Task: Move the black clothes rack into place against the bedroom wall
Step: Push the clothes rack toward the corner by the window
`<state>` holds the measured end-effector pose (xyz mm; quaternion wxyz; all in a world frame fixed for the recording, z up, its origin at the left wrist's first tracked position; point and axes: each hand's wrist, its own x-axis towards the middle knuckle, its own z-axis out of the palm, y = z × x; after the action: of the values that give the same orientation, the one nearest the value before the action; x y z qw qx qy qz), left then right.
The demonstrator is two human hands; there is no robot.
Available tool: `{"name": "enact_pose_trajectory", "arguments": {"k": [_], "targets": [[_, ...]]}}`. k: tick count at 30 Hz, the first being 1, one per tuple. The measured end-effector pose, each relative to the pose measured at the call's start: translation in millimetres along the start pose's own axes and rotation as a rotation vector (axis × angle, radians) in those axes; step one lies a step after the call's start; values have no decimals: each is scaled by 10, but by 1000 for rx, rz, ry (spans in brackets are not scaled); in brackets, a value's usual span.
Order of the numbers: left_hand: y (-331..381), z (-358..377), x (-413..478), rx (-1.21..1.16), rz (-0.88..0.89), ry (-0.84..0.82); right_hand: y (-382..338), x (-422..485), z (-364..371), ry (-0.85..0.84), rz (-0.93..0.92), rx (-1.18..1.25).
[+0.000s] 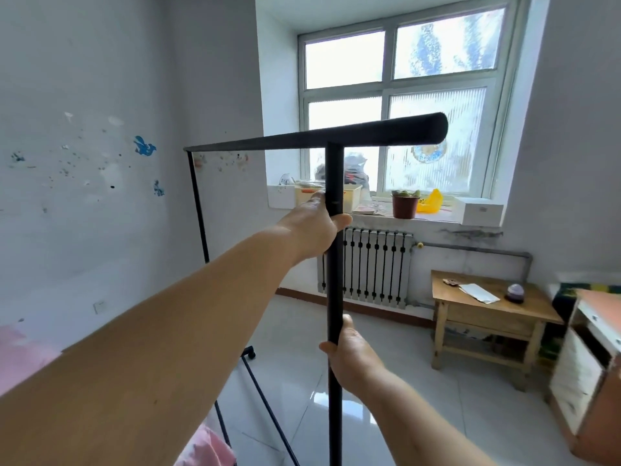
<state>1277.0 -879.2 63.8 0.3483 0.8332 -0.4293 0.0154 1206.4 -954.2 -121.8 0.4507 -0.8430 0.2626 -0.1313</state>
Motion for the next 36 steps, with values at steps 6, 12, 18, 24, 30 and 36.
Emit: {"name": "enact_pose_trajectory", "arguments": {"k": [6,12,18,24,30,36], "targets": [[-269,225,852,-44,46,-5,117,777,-146,118,-40,-79],[-537,451,1689,-153,25,19,297,1648,-334,138,-73,-80],[-725,699,2641,-120,1,56,470,2773,-556,114,-142,-119],[-870,1035,3646,-118,-51,72,646,3900,-906,43,-181,-213],[-1036,1306,4487,-90,-51,98,784,4769,-1097,33,-222,-187],[-1220,1539,5288,-86,-41,114,893,5602,-1264,21,-226,-194]]}}
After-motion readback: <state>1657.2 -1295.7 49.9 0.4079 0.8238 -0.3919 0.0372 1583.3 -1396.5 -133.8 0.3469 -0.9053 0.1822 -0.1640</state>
